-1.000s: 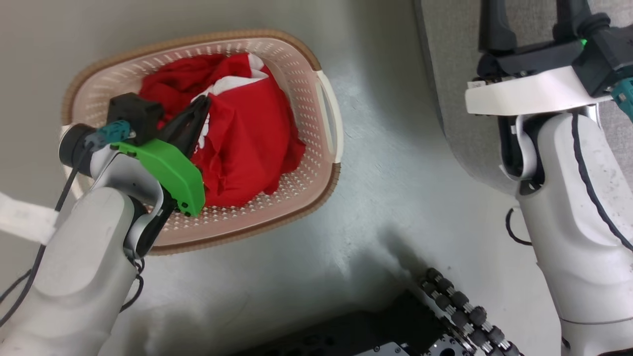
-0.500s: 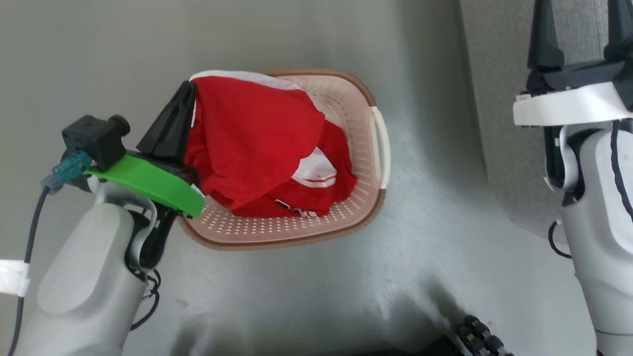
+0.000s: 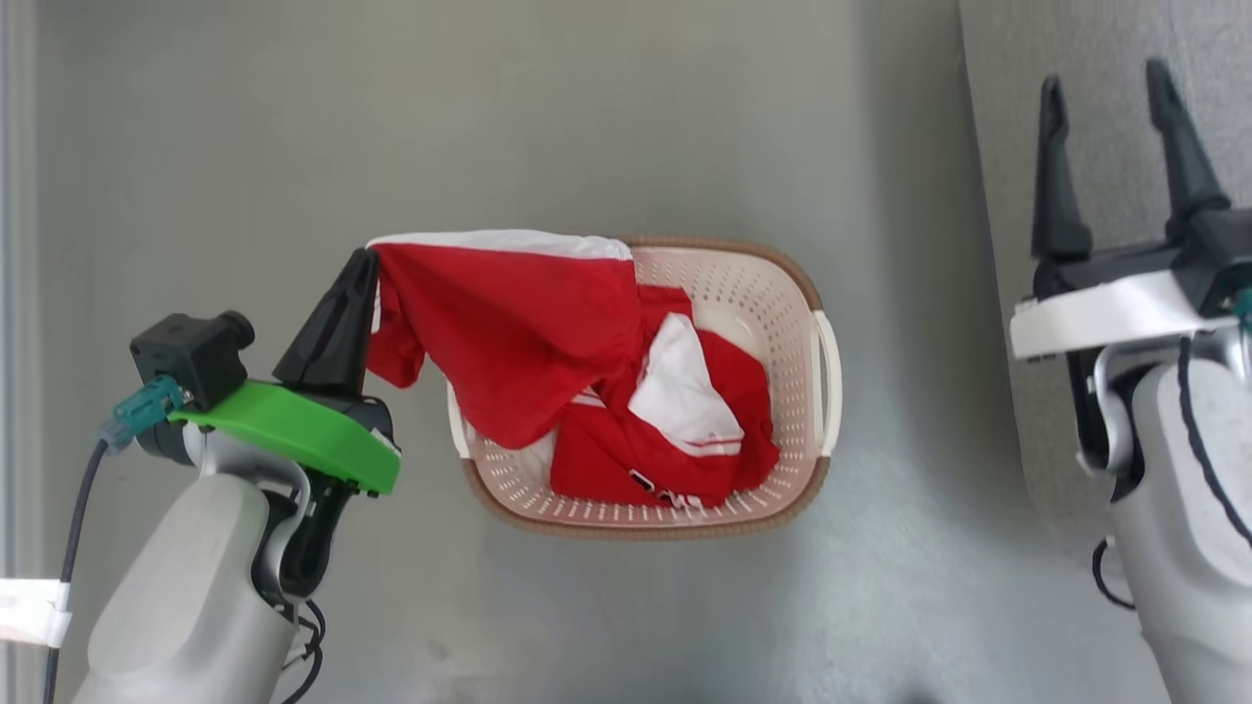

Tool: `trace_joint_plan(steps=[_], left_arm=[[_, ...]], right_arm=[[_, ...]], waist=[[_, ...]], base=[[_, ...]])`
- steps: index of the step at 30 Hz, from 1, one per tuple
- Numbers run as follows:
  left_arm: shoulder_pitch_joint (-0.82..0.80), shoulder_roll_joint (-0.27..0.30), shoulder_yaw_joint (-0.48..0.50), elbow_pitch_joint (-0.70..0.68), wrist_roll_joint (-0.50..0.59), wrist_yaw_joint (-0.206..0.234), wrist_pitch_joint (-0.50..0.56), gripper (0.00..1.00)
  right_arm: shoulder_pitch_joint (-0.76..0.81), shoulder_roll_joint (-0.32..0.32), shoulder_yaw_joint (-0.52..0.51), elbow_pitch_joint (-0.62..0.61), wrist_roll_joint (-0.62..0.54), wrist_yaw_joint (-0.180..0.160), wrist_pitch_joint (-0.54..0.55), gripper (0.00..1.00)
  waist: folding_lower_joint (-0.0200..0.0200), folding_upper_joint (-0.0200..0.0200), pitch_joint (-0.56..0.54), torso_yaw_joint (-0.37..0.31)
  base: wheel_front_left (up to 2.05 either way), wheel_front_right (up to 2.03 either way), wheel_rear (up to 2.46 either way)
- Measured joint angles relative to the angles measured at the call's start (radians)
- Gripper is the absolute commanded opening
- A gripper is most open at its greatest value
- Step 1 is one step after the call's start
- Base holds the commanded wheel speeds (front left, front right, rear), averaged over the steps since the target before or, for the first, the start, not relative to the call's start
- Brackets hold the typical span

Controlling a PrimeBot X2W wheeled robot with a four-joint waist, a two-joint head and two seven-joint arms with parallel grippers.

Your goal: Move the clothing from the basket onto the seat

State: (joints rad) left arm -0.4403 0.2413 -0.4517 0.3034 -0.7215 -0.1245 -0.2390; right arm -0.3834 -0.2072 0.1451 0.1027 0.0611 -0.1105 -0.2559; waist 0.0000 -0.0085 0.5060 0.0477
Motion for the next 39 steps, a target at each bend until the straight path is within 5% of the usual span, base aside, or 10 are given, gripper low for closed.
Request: trace_joint_plan(steps=[22,39], left_arm=[[0.196,0.017,-0.007,0.006,0.005,0.003,-0.001,0.0],[0.228,0.037,-0.067,-0.17,0.049,0.024,0.057,0.0]], right_arm=[[0.216,0.036,0.067,0.096,0.02,0.077,0.0,1.0],[0.26,0.105,0.297,0.083,0.044,0.223,0.0,1.0]], waist=[[-0.0001,0.0,-0.336,0.025],[-0.0001,0.0,-0.533,0.011]], base=[[0.0,0.0,0.0],[0.0,0.0,0.0]])
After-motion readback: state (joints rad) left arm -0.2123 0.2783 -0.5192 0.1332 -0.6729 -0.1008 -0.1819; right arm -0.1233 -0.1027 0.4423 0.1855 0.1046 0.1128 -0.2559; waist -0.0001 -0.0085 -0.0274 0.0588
